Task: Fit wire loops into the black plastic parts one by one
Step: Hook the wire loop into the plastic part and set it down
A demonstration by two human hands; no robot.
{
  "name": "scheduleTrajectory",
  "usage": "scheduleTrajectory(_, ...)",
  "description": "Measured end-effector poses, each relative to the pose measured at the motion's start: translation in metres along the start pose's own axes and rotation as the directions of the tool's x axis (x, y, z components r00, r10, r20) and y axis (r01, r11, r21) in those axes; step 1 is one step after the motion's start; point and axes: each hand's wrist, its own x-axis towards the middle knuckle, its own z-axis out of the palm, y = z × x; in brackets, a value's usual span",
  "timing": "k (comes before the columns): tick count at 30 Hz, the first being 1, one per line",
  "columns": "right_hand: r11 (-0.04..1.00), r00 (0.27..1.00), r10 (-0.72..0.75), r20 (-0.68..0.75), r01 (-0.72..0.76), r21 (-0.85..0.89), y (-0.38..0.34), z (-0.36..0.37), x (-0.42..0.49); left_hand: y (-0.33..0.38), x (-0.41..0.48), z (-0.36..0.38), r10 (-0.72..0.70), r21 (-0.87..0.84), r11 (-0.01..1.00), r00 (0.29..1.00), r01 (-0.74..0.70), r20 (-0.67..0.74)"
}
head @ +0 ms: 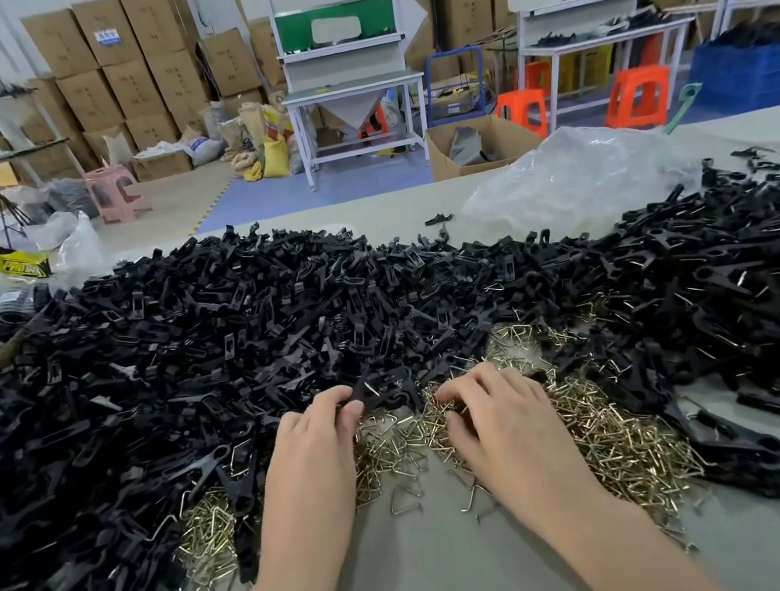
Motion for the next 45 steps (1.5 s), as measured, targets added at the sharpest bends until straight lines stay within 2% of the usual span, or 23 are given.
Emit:
scheduleTrajectory(3, 1.0, 1.0, 0.02, -0.008, -0.02, 0.01, 0.0, -0.001, 0.001, -0.004, -0.001, -0.003, -0.045, -0.058, 0.997, 0.998, 0.043, -0.041)
scheduleTrajectory(11, 0.996, 0.993, 0.093, -0.072, -0.094, -0.008, 0.0, -0.001, 0.004, -0.003, -0.003, 0.001, -0.062, -0.128, 0.991, 0.992, 0.047, -0.113)
scheduleTrajectory(18, 0.963, 0.952, 0.26, -0.159, -0.268, -0.029, 0.005, -0.004, 0.004, -0.003, -0.003, 0.0, -0.098, -0.191, 0.978, 0.993, 0.083, -0.07)
scheduleTrajectory(20, 0.969, 0.956, 0.235, -0.177, -0.244, -0.036, 0.005, -0.006, 0.006, -0.004, -0.003, 0.001, -0.08, -0.188, 0.98, 0.996, 0.07, -0.044)
scheduleTrajectory(22, 0.986, 0.972, 0.149, -0.18, -0.16, -0.047, 0.004, -0.009, 0.012, -0.004, -0.004, 0.002, -0.039, -0.183, 0.983, 0.999, 0.032, -0.037)
scheduleTrajectory(25, 0.995, 0.999, 0.044, -0.01, -0.044, -0.085, 0.002, -0.01, 0.032, -0.003, -0.003, 0.002, -0.009, -0.174, 0.985, 0.996, -0.006, -0.089)
scheduleTrajectory(28, 0.985, 0.989, 0.024, 0.143, 0.001, -0.174, 0.003, -0.002, 0.041, -0.001, -0.003, 0.0, -0.02, -0.211, 0.977, 0.991, -0.008, -0.13)
scheduleTrajectory(34, 0.987, 0.997, 0.06, 0.057, -0.05, -0.154, 0.005, 0.004, 0.031, 0.004, -0.006, -0.001, 0.034, -0.241, 0.967, 0.98, -0.082, -0.196)
scheduleTrajectory(40, 0.999, 0.999, -0.003, -0.033, 0.004, 0.034, 0.0, -0.005, 0.028, 0.008, -0.008, -0.001, 0.072, -0.237, 0.965, 0.981, -0.114, -0.181)
scheduleTrajectory(42, 0.977, 0.996, 0.032, -0.082, -0.014, 0.214, -0.005, -0.012, 0.03, 0.009, -0.008, 0.0, 0.033, -0.263, 0.962, 0.985, -0.077, -0.168)
scheduleTrajectory(43, 0.935, 0.993, 0.083, -0.081, -0.049, 0.351, -0.008, -0.016, 0.031, 0.009, -0.007, 0.0, 0.0, -0.287, 0.957, 0.988, -0.046, -0.156)
scheduleTrajectory(45, 0.764, 0.98, 0.199, -0.009, -0.149, 0.628, -0.013, -0.023, 0.027, 0.01, -0.008, 0.001, -0.011, -0.313, 0.949, 0.992, -0.028, -0.122)
